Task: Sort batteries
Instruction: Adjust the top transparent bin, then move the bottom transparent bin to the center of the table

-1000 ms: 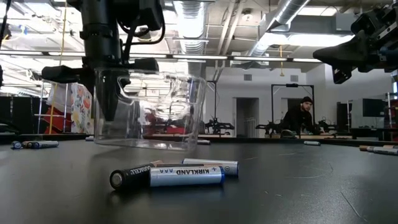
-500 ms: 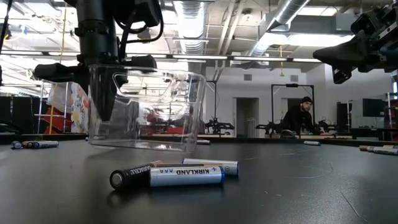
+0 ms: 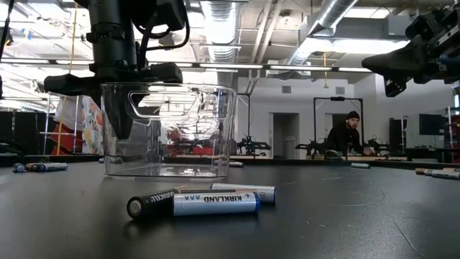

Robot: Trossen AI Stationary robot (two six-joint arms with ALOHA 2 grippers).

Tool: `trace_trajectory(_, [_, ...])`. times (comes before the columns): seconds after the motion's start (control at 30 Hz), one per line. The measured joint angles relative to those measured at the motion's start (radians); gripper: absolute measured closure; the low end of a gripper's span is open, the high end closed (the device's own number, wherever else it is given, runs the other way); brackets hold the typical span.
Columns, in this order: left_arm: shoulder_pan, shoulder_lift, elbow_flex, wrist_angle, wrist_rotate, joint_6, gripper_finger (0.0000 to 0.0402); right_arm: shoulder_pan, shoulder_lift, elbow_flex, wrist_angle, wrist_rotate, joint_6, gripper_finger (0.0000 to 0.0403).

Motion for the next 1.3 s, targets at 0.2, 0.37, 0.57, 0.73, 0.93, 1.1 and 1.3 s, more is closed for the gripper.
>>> trace_trajectory(0.2, [0.0,0.0,0.0,0.0,0.0,0.02,0.0379,0.0,0.0,0.0,0.0,0.0,0.0,0.0389])
trace_trajectory(0.37, [0.0,0.0,0.0,0.008,0.0,0.021,0.0359,0.0,0.0,0.0,0.0,0.0,0.0,0.0389])
trace_trajectory(0.57, [0.0,0.0,0.0,0.008,-0.001,0.034,0.032,0.0,0.0,0.0,0.0,0.0,0.0,0.0389])
trace_trajectory(0.73, [0.0,-0.003,0.0,0.008,-0.001,0.041,0.0294,0.0,0.0,0.0,0.0,0.0,0.0,0.0389])
trace_trajectory(0.93, [0.0,-0.037,0.0,0.0,-0.008,0.065,0.0286,0.0,0.0,0.0,0.0,0.0,0.0,0.0389])
trace_trajectory(1.1, [0.0,-0.091,0.0,-0.002,-0.023,0.08,0.0285,0.0,0.0,0.0,0.0,0.0,0.0,0.0389])
trace_trajectory(1.3, [0.0,-0.177,0.0,0.0,-0.06,0.1,0.0285,0.0,0.0,0.0,0.0,0.0,0.0,0.0389])
